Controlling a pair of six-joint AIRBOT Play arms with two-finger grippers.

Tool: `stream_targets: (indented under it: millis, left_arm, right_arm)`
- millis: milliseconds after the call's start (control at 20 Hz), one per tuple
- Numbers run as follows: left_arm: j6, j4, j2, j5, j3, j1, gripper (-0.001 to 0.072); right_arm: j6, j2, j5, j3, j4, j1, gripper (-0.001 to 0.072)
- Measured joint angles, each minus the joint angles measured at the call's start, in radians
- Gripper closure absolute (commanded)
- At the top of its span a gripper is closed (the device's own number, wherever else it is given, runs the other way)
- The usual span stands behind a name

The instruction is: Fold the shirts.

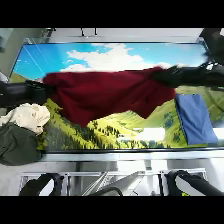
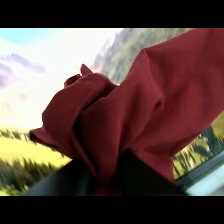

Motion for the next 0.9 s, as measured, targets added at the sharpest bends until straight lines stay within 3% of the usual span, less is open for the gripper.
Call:
stream_targets:
  millis: [150,250,300,550,600,650,700,900]
  left_arm:
    - [0.016,-0.002,-0.159,0.048,-0.09,0.001,0.0006]
    - [0.022,-0.002,-0.271,0.083,-0.114,0.008,0.0006]
    - [0.024,-0.002,-0.317,0.088,-0.112,0.013,0.0006]
    - [0.009,-0.003,-0.48,-0.071,-0.026,0.036,0.0007]
    - [0.002,-0.002,-0.486,-0.106,-0.028,0.035,0.0007]
    - [-0.004,-0.002,-0.484,-0.13,-0.045,0.033,0.0007]
    - [-0.01,0.002,-0.475,-0.146,-0.073,0.028,0.0007]
    - [-0.021,0.01,-0.402,-0.095,-0.282,-0.003,0.0007]
  right_arm:
    - [0.002,-0.155,0.016,-0.105,-0.008,0.007,0.0682]
    - [-0.002,-0.261,0.01,-0.157,-0.009,0.009,0.039]
    - [-0.005,-0.306,0.002,-0.172,-0.011,0.008,0.0344]
    - [-0.01,-0.405,0.011,-0.203,-0.031,-0.048,0.0343]
    - [-0.01,-0.4,0.014,-0.206,-0.05,-0.072,0.032]
    - [-0.01,-0.393,0.019,-0.207,-0.069,-0.095,0.0218]
    - [-0.01,-0.386,0.023,-0.208,-0.089,-0.119,0.018]
    - [-0.009,-0.384,0.039,-0.212,-0.131,-0.178,0.018]
